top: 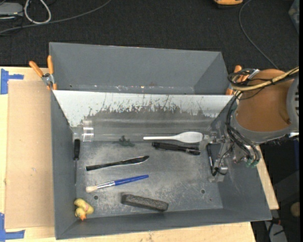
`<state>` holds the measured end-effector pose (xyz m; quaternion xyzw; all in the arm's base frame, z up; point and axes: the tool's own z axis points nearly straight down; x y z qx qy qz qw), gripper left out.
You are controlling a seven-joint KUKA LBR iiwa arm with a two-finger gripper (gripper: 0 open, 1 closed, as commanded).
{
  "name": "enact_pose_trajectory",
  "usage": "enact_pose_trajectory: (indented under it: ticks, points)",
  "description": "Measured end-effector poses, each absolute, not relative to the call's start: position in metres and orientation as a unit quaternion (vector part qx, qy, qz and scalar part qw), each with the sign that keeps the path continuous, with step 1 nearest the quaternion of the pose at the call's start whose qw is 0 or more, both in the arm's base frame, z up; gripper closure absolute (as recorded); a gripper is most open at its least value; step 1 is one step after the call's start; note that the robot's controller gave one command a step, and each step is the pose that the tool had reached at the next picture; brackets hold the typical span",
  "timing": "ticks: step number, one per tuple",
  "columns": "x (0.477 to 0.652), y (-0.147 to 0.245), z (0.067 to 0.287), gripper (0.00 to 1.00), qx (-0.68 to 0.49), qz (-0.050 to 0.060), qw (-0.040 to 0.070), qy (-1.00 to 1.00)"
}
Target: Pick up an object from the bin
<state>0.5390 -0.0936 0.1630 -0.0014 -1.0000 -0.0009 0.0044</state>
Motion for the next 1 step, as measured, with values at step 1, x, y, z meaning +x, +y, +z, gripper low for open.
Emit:
enact_pose_trajectory:
  ticks: [1]
  points:
    - [0.5412, -0.0932, 0.1665, 0.00, 0.001, 0.000, 0.001, -1.000]
